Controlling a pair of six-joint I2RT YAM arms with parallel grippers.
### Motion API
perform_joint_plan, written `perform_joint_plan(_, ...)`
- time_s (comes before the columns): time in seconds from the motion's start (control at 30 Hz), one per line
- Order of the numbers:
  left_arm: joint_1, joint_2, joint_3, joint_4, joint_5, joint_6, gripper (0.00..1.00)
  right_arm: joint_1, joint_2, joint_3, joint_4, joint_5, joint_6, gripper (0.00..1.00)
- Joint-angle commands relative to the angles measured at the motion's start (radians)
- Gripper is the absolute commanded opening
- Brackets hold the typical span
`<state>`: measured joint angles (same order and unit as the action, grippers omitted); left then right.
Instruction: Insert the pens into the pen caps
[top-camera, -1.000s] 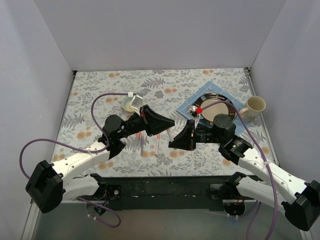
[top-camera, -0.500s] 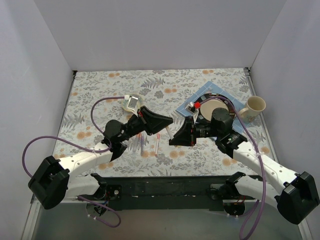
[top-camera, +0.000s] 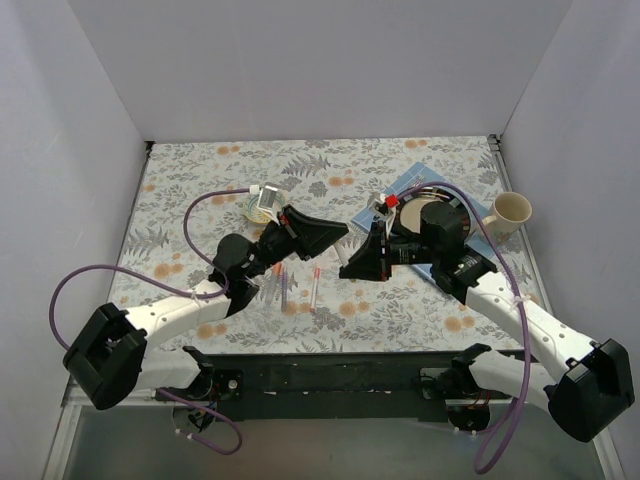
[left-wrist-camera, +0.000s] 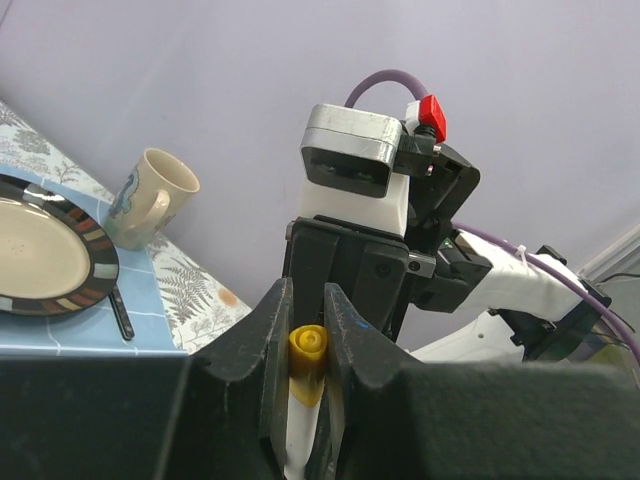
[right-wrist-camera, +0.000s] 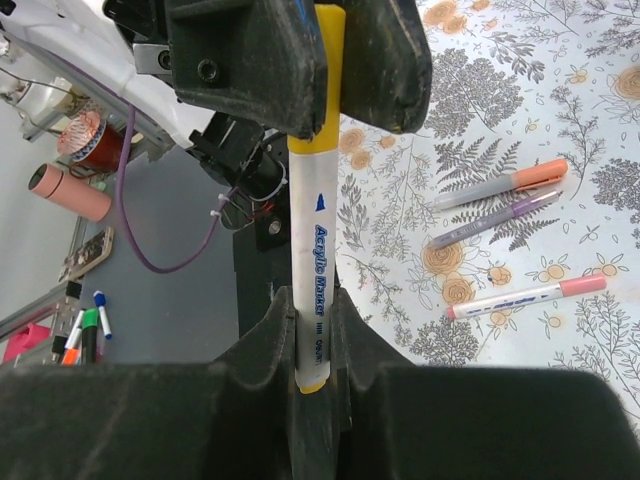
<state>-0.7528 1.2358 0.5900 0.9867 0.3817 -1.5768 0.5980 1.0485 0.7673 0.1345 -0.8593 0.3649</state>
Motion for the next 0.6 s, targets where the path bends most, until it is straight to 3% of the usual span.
perform_joint_plan(0.0,-0.111,-0.005,-0.047,-0.362,0.359,0.000,0.00,-0.058,-0.005,0.188,0.340,0.289,-0.054,0.01)
perform_joint_plan(0.1,-0.036,-0.056,0.054,-0.557,0.307,0.078,0.00,-0.056,-0.042,0.101,0.359,0.215,0.003,0.01)
perform_joint_plan(0.13,-0.010,-0.065,0.083,-0.654,0.299,0.095,0.00,-0.058,-0.056,0.057,0.338,0.203,0.014,0.14)
perform_joint_plan(0.2,0.070,-0.067,0.166,-0.738,0.273,0.127,0.00,-0.056,-0.099,0.011,0.297,0.168,0.016,0.26)
perform_joint_plan(0.23,0.096,-0.064,0.192,-0.794,0.273,0.133,0.00,-0.056,-0.114,-0.012,0.262,0.154,0.020,0.39)
perform_joint_plan(0.33,0.185,-0.044,0.261,-0.873,0.276,0.169,0.00,-0.056,-0.209,-0.112,0.221,0.120,0.055,0.59)
perform_joint_plan(0.47,0.337,-0.003,0.327,-1.026,0.287,0.276,0.00,-0.056,-0.312,-0.223,0.186,0.118,0.109,0.72)
perform_joint_plan(0.57,0.369,0.068,0.433,-1.334,0.052,0.521,0.00,-0.056,-0.367,-0.250,0.163,0.164,0.140,0.78)
